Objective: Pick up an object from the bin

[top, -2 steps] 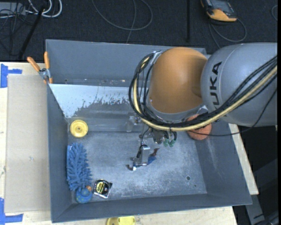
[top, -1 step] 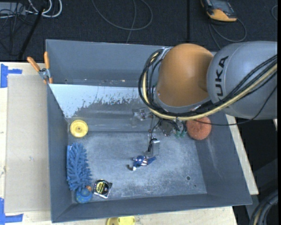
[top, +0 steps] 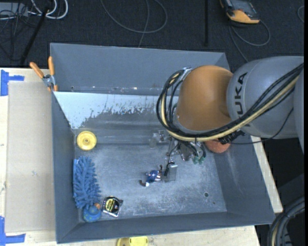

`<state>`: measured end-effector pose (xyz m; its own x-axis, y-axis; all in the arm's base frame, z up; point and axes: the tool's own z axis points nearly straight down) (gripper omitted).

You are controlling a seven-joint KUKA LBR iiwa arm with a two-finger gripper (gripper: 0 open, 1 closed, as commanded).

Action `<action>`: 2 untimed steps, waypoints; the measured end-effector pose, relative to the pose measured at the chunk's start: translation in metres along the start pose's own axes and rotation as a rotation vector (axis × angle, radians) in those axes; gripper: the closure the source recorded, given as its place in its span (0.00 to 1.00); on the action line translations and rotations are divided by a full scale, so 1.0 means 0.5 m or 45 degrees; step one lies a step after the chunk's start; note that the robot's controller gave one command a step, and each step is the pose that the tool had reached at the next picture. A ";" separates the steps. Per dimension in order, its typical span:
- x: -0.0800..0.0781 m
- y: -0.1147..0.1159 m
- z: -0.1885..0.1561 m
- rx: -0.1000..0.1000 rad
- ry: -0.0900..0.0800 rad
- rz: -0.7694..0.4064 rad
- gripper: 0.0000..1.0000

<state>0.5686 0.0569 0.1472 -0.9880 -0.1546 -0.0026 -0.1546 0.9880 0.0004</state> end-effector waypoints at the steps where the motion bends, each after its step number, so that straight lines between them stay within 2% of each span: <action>1: 0.000 -0.010 0.049 0.000 0.006 0.119 0.00; 2: -0.004 -0.032 0.156 -0.001 0.006 -0.098 1.00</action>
Offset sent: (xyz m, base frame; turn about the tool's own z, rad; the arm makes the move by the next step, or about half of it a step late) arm 0.0048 -0.0158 -0.0772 -0.0783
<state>0.5732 0.0415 0.0691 -0.9732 -0.2298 0.0019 -0.2298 0.9732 0.0013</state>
